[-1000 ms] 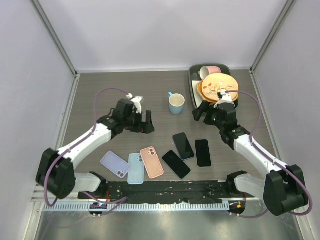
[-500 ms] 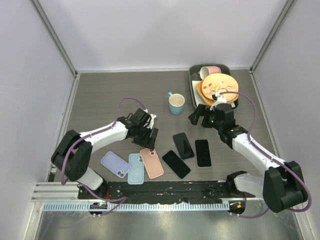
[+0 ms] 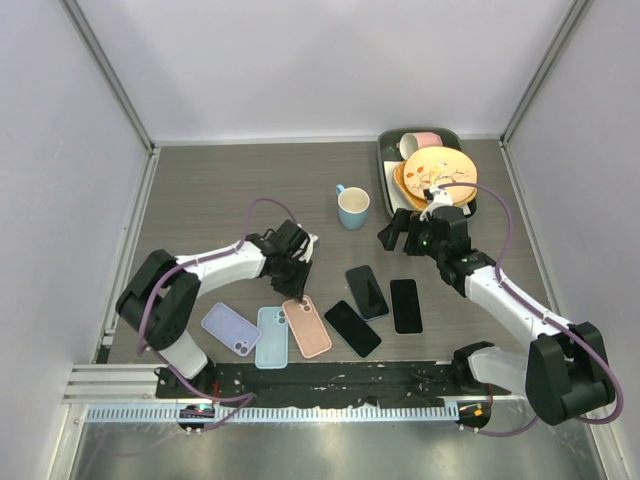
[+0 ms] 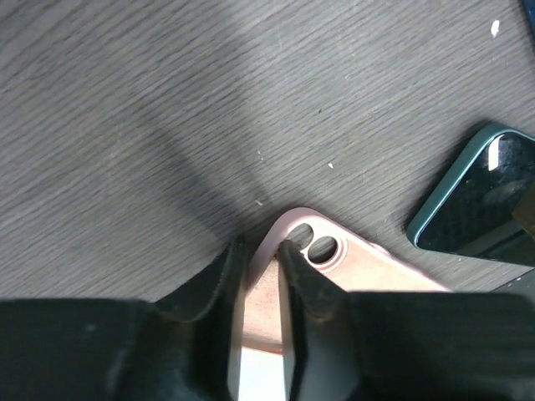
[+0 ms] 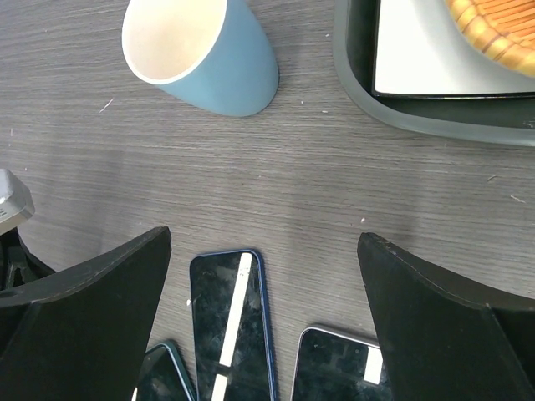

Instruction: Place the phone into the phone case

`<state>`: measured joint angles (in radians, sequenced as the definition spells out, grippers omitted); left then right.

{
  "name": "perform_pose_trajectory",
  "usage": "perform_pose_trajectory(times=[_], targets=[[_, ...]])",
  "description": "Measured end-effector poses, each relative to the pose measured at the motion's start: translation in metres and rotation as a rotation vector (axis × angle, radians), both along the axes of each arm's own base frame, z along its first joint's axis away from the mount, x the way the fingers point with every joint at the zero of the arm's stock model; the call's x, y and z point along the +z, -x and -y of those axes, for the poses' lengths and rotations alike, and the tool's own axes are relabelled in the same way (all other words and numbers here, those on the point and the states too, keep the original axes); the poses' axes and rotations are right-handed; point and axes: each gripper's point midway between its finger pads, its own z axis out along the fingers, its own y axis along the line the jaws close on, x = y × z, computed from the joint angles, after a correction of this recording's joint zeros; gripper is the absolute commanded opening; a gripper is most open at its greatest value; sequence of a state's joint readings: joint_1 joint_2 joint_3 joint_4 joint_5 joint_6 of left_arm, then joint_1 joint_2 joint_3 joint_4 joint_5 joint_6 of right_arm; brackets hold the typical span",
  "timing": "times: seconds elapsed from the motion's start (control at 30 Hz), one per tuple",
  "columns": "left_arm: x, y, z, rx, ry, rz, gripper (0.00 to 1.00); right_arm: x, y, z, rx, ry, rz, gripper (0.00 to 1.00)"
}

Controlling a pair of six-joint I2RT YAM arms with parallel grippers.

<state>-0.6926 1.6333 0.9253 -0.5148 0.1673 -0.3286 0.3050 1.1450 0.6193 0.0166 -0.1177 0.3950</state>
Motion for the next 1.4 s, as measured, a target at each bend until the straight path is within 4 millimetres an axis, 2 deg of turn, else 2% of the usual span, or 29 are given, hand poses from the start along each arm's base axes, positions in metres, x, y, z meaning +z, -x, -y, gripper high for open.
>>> perform_pose_trajectory(times=[0.03,0.07,0.23,0.33,0.4,0.5,0.67,0.77,0.87,0.9,0.93,0.97,1.0,1.03,1.13,1.27,1.4], targets=[[0.0,0.0,0.0,-0.002,0.001,0.001,0.04,0.0,0.0,0.0,0.0,0.0,0.0,1.0],[0.0,0.0,0.0,-0.001,0.001,0.001,0.0,0.0,0.0,0.0,0.0,0.0,-0.001,1.0],[0.005,0.0,0.001,-0.019,0.008,0.014,0.0,-0.005,-0.001,-0.002,0.009,-0.001,-0.016,0.99],[0.013,-0.01,-0.004,0.01,0.029,0.043,0.0,-0.006,-0.003,-0.004,0.013,-0.002,-0.024,1.0],[0.026,-0.024,-0.009,0.056,0.086,0.078,0.0,-0.005,-0.003,-0.004,0.015,-0.003,-0.022,1.0],[0.049,-0.052,-0.029,0.182,0.186,0.153,0.0,-0.002,-0.005,-0.005,0.017,-0.006,-0.017,0.99],[0.078,-0.105,-0.076,0.43,0.272,0.277,0.0,-0.007,-0.009,-0.009,0.029,-0.01,-0.038,0.98],[0.074,-0.12,-0.095,0.524,0.262,0.284,0.0,-0.016,-0.008,-0.013,0.045,-0.012,-0.069,0.98],[0.059,-0.129,-0.097,0.554,0.242,0.237,0.0,-0.022,-0.007,-0.015,0.058,-0.013,-0.094,0.98],[0.052,-0.133,-0.096,0.561,0.238,0.216,0.04,-0.024,-0.007,-0.016,0.062,-0.013,-0.099,0.98],[0.044,-0.135,-0.095,0.567,0.231,0.194,0.14,-0.024,-0.006,-0.017,0.066,-0.014,-0.102,0.98],[0.038,-0.136,-0.095,0.57,0.226,0.179,0.29,-0.024,-0.006,-0.019,0.07,-0.015,-0.103,0.98],[0.03,-0.136,-0.095,0.579,0.218,0.159,0.51,-0.023,-0.006,-0.02,0.074,-0.017,-0.103,0.98],[0.026,-0.135,-0.095,0.58,0.213,0.147,0.58,-0.023,-0.006,-0.021,0.079,-0.019,-0.102,0.98],[0.024,-0.135,-0.094,0.599,0.216,0.134,0.66,-0.023,-0.004,-0.026,0.093,-0.02,-0.105,0.98],[0.035,-0.137,-0.094,0.612,0.245,0.179,0.65,-0.027,0.004,-0.03,0.112,-0.011,-0.131,0.99],[0.054,-0.137,-0.081,0.564,0.338,0.211,0.64,-0.034,0.019,-0.04,0.144,-0.002,-0.163,0.98]])
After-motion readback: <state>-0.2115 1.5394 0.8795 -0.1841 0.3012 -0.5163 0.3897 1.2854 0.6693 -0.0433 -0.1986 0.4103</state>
